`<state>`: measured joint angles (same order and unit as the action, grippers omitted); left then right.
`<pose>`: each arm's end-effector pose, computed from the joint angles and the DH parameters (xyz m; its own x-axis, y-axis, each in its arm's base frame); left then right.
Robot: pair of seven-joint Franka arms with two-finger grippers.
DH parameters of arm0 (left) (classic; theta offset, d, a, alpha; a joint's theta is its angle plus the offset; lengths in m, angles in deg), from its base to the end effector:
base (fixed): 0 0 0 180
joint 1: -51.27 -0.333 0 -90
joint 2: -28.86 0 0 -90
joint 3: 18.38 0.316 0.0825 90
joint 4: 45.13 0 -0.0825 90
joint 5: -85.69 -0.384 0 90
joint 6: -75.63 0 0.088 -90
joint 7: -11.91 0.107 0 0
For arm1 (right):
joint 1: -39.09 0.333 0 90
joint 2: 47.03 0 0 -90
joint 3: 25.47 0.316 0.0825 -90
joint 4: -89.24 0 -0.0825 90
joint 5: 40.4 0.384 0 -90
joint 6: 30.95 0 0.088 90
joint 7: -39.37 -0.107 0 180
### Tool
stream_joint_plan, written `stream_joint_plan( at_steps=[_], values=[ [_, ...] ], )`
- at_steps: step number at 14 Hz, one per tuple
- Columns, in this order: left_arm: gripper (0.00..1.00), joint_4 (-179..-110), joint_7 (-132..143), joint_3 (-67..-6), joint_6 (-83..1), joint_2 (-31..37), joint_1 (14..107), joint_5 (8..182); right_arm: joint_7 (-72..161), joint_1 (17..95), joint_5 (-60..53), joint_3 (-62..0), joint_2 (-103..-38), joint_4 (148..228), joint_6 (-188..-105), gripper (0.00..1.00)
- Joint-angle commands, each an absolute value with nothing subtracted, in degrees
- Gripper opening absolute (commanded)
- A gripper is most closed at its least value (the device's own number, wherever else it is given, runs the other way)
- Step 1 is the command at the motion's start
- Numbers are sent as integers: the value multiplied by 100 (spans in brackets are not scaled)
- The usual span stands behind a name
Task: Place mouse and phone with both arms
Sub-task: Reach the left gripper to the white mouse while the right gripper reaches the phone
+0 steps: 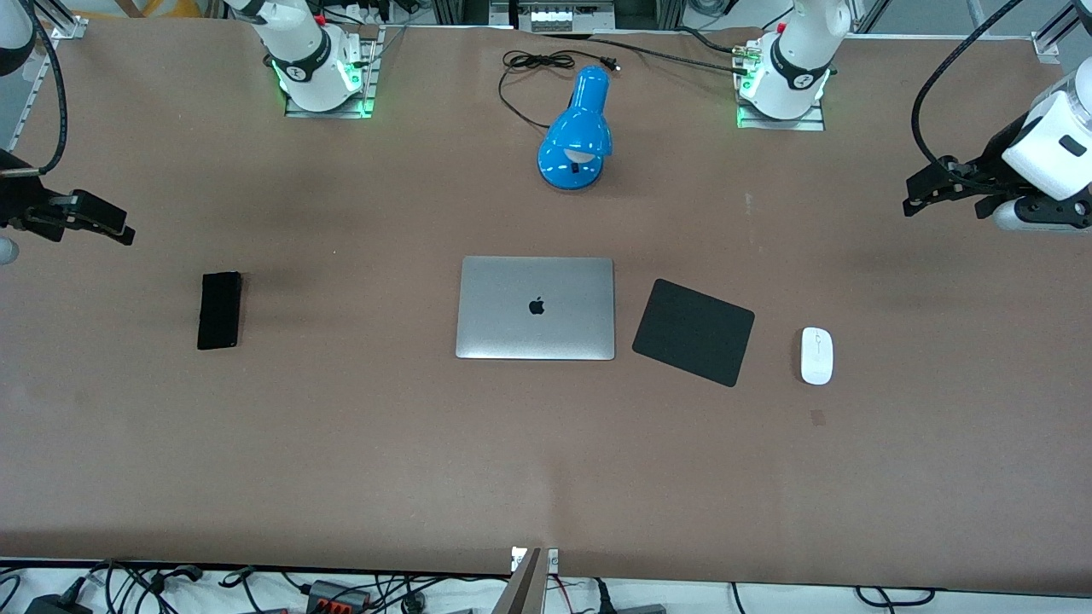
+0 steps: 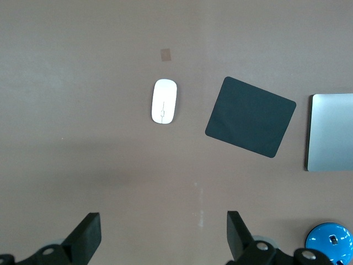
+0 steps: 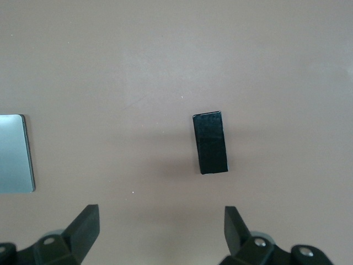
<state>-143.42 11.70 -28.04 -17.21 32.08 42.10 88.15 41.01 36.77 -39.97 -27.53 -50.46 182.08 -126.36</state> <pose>0.5383 -0.0113 0.5906 0.9992 -0.0021 -0.0399 -0.0008 -0.9994 0.0332 0.5768 -0.0429 0.5753 0.9987 -0.0485 -0.0148 -0.0486 -0.9988 -0.0057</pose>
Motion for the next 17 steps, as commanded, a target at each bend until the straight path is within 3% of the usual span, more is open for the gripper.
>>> stream_joint_plan(
  at_steps=[1, 6, 9, 11, 14, 17],
  values=[
    [100, -14102, 1279, -2831, -1569, 3088, 4178, 8860, 4148, 3601, -4031, -2688, -4922, 18293, -12596, 100],
    [100, -14102, 1270, -2831, -1569, 2931, 4213, 8860, 4157, 3619, -4040, -2679, -4984, 18302, -12623, 100],
    [100, -14067, 1261, -2822, -1569, 2264, 4187, 8780, 4157, 3610, -4040, -2679, -5115, 18512, -12850, 100],
    [100, -13936, 1270, -2813, -1674, 1466, 4160, 8780, 4157, 3593, -4049, -2688, -5299, 18662, -13017, 100],
    [100, -13198, 1261, -2769, -1902, 296, 4160, 8737, 4148, 3549, -4066, -2714, -5633, 19092, -13692, 100],
    [100, -13206, 1297, -2787, -2753, -372, 4160, 8245, 4148, 3496, -4146, -2758, -6282, 19269, -14283, 100]
  ],
)
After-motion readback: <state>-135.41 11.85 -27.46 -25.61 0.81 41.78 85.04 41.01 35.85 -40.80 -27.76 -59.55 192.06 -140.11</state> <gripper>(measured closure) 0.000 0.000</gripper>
